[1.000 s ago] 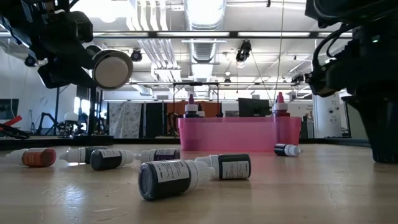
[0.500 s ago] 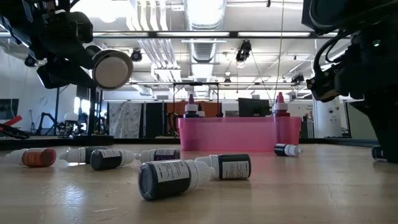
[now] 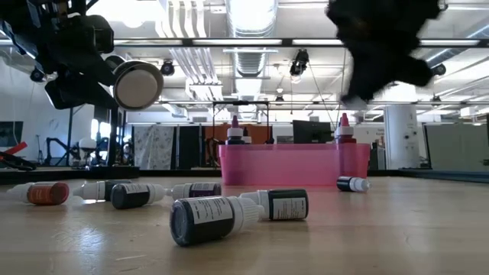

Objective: Pick & Place food coloring
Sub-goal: Put the right small black food coloring into the pink bin, then put the small green food coloring into the pink bin

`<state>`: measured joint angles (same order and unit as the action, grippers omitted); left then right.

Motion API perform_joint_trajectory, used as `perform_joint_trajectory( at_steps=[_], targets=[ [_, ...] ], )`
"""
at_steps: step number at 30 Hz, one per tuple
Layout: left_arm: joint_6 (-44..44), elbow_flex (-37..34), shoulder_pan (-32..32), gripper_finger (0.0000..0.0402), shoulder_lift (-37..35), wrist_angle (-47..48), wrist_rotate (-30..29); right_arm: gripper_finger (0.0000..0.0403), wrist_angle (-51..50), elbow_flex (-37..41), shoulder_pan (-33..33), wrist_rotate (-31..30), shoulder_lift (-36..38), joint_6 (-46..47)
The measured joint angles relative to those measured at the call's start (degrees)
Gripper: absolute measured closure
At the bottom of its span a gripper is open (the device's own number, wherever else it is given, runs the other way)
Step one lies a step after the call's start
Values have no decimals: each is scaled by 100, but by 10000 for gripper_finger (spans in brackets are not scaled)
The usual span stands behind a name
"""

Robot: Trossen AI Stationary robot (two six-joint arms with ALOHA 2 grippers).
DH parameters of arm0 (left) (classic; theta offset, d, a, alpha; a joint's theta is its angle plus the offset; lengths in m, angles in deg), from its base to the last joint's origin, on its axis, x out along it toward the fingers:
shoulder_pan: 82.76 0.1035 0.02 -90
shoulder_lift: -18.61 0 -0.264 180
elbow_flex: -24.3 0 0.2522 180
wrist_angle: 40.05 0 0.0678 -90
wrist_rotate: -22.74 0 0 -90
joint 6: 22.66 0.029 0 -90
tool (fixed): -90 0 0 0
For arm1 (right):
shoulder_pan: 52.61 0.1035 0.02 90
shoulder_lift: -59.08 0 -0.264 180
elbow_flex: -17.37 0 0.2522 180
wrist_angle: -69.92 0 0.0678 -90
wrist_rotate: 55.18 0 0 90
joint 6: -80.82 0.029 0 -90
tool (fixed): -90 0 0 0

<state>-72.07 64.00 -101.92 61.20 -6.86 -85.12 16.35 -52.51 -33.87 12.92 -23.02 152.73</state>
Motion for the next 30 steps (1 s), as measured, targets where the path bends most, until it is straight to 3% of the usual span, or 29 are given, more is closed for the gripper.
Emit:
perform_joint_trajectory(
  at_steps=[5,9,13,17,21,25,30],
  targets=[
    [-24,-2,0,204,0,-13,-1,332,413,-296,-1084,-335,609,-1204],
    [-43,-2,-1,204,-1,-14,-1,286,661,-553,-1995,314,652,-1927],
    [-159,-2,0,204,-2,-18,-1,224,525,-868,-2339,695,589,-2561],
    [-249,-2,-7,204,-2,-36,-1,182,8,-1164,-2142,696,613,-2890],
    [-267,-2,-7,204,-2,-32,-2,167,-1376,-1269,-1717,935,571,-2450],
    [-161,-2,-5,204,-2,-16,-7,169,-2260,-923,-1183,2081,535,-1378],
    [-38,-2,-4,204,-2,-4,-20,177,-1794,-384,-246,3138,522,203]
  ],
)
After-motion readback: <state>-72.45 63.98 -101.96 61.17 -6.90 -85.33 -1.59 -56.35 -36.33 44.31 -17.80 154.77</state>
